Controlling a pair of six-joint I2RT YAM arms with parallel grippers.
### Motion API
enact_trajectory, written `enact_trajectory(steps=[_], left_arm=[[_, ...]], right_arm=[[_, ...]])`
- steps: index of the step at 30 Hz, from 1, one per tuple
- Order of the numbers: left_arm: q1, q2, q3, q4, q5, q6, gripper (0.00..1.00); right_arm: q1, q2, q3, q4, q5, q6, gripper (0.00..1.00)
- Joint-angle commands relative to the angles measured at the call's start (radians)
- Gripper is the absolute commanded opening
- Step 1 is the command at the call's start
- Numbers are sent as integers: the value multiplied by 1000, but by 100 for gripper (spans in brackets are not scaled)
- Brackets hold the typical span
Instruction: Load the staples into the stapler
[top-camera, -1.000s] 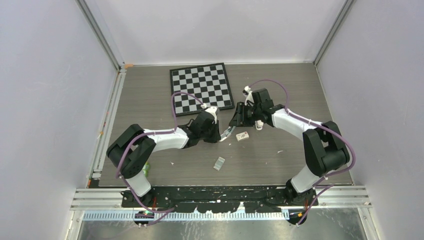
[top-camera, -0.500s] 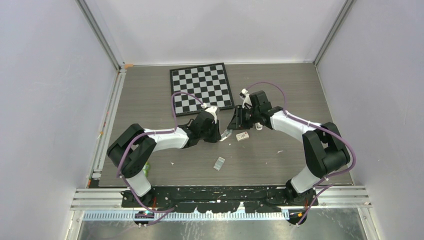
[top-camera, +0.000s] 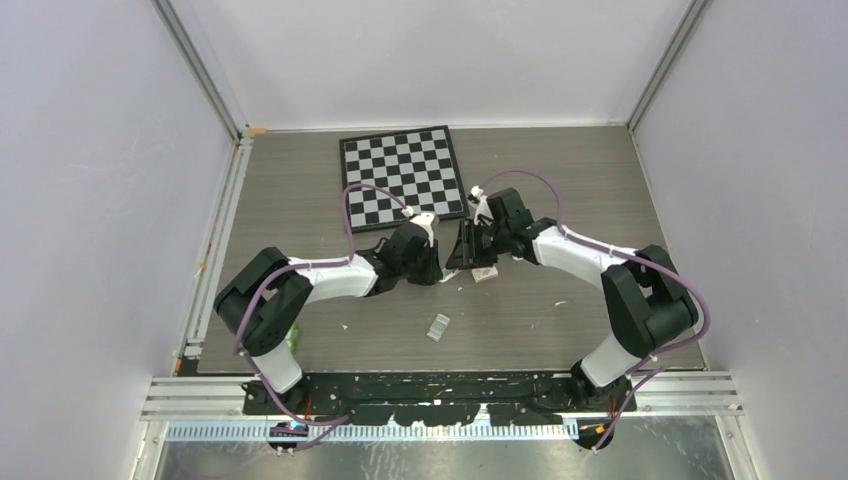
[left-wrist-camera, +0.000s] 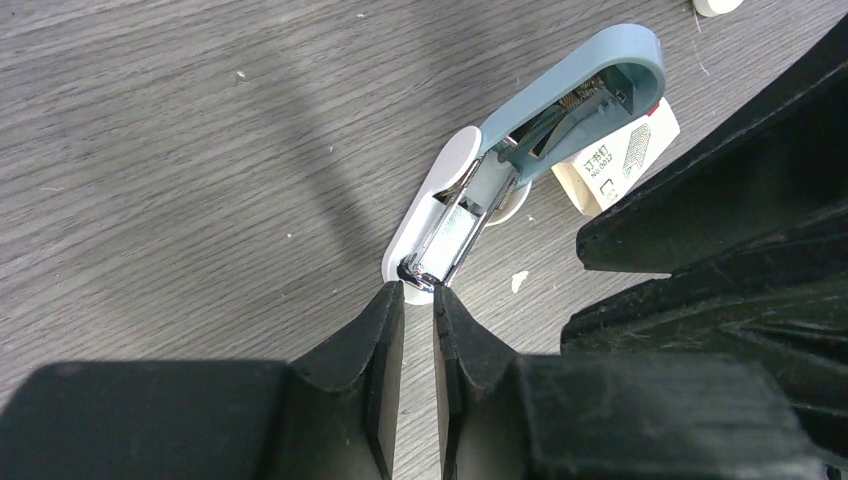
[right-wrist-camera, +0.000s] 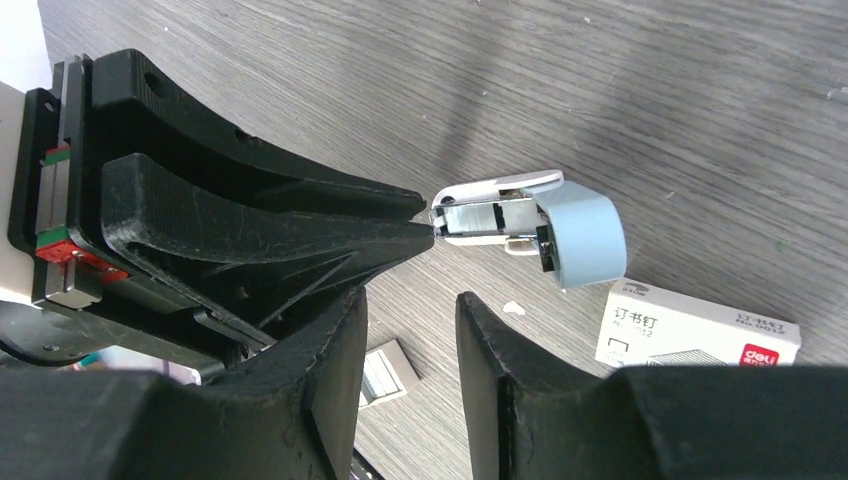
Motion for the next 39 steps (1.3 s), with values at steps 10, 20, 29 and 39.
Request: enact_trajectory(steps=[10,20,29,39], left_arm=[[7,5,2,43,-28,1,20],[8,-2,5,39,-30,10,20],[9,-3,9,38,-24,12,19],[8,8,14,40,-20,10,20]], right_arm=[[-13,-149,22,-36,190,11,41],[-104,-33,103,-64,143,-30,38],[-122,45,146,-68,62,-65,47],[-122,82,149,-45,-21,-72,36]])
